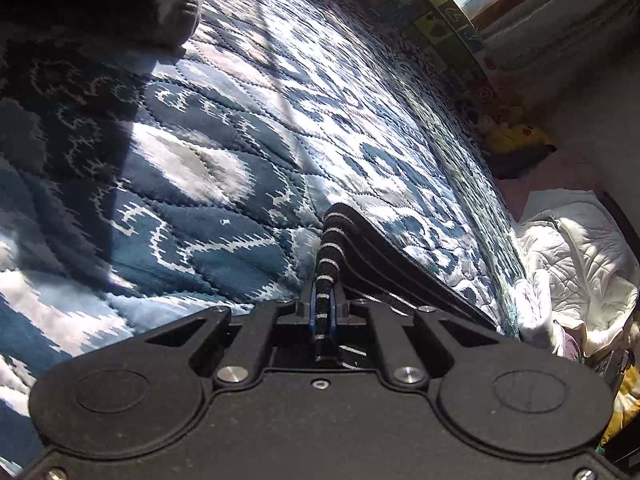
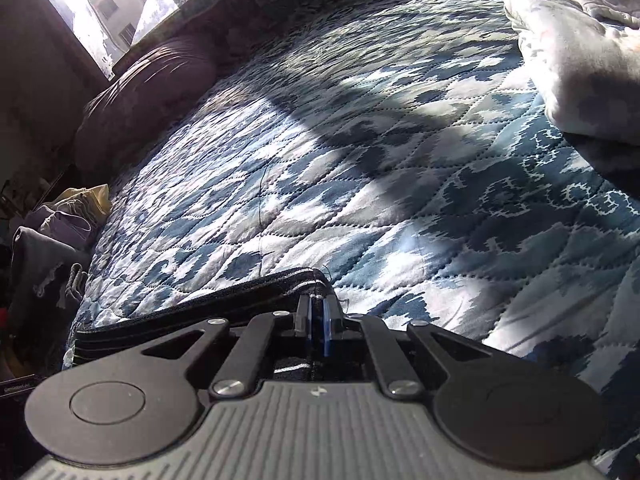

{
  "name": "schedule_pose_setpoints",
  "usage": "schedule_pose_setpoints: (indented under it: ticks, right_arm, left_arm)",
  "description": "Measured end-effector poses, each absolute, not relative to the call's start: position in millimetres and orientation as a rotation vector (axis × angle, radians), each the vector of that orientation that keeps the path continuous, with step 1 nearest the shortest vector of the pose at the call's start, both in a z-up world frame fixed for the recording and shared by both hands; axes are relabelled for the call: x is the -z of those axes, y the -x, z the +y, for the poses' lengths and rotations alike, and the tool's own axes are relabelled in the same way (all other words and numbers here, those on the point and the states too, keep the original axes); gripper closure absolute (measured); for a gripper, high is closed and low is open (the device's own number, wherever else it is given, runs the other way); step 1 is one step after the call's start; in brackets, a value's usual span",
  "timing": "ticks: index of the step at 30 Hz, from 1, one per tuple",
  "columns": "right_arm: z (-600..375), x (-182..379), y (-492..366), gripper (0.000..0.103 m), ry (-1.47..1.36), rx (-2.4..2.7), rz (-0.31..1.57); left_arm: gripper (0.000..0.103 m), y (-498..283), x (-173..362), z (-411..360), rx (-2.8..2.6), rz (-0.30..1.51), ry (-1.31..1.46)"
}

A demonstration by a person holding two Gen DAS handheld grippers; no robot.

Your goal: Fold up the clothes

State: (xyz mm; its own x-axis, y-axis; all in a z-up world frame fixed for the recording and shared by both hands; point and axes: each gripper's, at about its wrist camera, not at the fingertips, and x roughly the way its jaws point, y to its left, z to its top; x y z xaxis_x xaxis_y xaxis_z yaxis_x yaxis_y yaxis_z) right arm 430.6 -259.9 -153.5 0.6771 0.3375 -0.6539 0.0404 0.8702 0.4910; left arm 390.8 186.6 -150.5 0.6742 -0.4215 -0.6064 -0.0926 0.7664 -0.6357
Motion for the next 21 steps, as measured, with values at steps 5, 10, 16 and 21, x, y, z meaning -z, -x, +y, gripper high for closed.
schedule_pose_setpoints:
  ticks: [5,10,16,21]
  right_arm:
    - [-251,129,-418,0.073,-0.406,-0.105,0.775]
    - [-243,94,-388,0.065,-0.334,-0.133,0.624]
    - [-210,134,-416,0.058,-0.285,-0.180,0.852]
    - [-211,122,-399,0.059,-0.260,-0.145,0.825]
  left_arm:
    - [0.086,-387,139,189,0.170,0.776,0.651]
    - [0.085,-376,118,184,0.245,0.667,0.620]
    - [0.084,-395,147,167,0.211,0.807,0.691]
    - [0.079,-385,140,184,0.203,0.756,0.776]
